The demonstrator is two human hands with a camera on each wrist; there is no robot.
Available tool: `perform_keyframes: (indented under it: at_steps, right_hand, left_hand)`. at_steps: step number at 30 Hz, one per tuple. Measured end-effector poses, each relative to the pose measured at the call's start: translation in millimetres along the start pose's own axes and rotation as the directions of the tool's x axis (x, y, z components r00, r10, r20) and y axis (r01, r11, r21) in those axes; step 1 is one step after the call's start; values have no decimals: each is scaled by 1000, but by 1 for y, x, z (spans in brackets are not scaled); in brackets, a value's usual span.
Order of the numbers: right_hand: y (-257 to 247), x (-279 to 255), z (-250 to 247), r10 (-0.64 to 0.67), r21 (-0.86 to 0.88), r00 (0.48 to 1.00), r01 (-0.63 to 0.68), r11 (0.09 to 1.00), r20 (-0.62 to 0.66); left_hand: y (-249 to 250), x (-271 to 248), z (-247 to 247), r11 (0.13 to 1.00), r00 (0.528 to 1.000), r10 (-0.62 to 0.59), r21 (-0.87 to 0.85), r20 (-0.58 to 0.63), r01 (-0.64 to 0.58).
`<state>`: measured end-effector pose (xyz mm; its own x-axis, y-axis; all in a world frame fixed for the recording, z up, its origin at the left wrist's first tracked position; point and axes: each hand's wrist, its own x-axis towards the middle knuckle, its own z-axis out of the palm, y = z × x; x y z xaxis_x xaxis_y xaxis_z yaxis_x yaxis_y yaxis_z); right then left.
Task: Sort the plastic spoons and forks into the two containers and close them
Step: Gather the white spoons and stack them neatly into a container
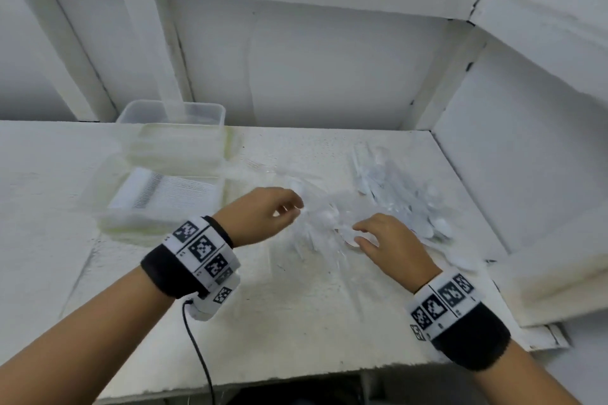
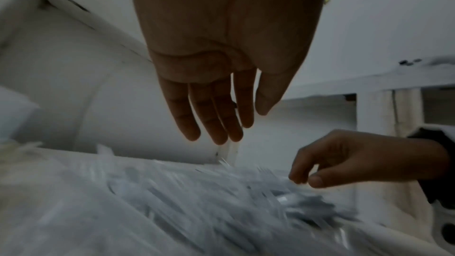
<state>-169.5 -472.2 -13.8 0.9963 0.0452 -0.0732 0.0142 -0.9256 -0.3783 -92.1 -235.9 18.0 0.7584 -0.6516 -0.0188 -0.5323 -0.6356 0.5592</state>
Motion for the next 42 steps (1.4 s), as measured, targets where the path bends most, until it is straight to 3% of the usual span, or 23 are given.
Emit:
perform_keyframes:
  at_steps: [5,12,15,21,25,29,32,37,42]
  right_hand:
    - [34,-28,10,106,-59,988,-113,992,-109]
    - [38,-33,12,82,-161,996,-88,983,-43]
    - [33,-27,8,125,-210,989,-107,972,76]
    - [17,-17,3,130,-104,983,-117,988,129]
    - [9,-8,5,116,-97,988,-107,989,98]
    - [9,0,4,117,-372,992,-123,920,-39]
    - [9,5,1,154,-448,985,-173,877,-79]
    - [13,11,1,173,-424,980,-200,884,-101]
    - [18,8,2,162,-322,980,-190,927,-111]
  left_hand:
    - [23,14,48,992,985,54,108,165,-73]
    - [28,19,79,902,953,47,397,300,-169]
    - [25,17,83,885,955,7,443,298,-145]
    - [13,8,72,881,965,17,453,262,-139]
    - [6,5,66,895,975,16,432,220,-112]
    - [11,7,67,852,988,-13,520,151,-69]
    - [20,14,68,850,991,30,519,132,-95]
    - [40,41,75,836,974,151,505,167,-216]
    - [49,58,87,728,959,126,632,255,-264]
